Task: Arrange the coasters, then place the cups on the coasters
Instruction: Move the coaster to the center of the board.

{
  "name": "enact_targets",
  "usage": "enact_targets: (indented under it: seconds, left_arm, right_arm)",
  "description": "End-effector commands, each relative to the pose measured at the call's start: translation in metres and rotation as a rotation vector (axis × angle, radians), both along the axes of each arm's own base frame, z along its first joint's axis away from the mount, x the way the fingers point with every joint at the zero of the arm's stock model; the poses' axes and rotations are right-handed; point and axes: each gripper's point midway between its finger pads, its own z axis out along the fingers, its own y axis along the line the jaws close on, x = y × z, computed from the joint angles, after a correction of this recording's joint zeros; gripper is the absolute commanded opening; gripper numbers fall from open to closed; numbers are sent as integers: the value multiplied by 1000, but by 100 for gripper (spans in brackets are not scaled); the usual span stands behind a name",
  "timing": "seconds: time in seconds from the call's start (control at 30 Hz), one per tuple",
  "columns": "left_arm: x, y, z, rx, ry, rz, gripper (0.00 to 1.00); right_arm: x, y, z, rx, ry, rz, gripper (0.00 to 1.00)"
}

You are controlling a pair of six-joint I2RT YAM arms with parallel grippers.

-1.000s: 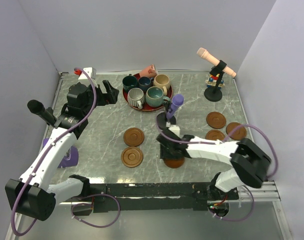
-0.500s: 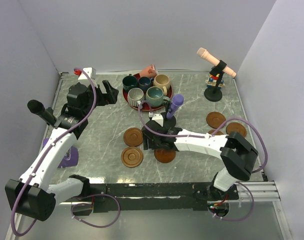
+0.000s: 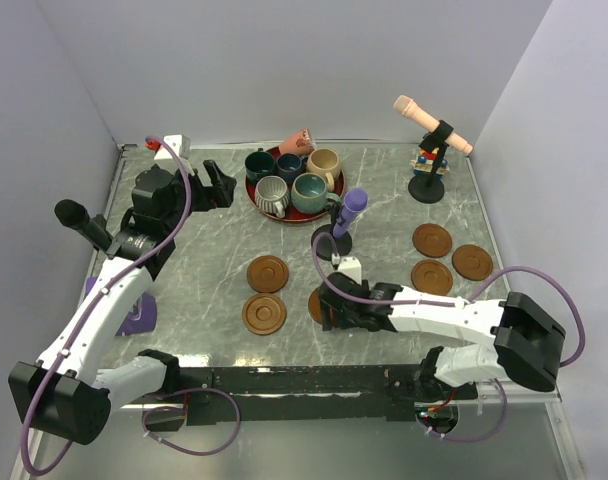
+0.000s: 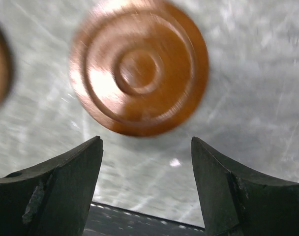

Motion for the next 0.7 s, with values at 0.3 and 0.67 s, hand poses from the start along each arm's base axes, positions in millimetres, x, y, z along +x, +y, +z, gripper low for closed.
enact_targets:
  seconds: [0.3,0.67]
  left_arm:
    - [0,-7,11,-18,-41,-24,97]
    - [1,-8,6,-11,-31,-25,97]
  right_arm:
    - [-37,-22,-26,-18,53,22,79]
    - [-27,-20,-35,-72,19,32,63]
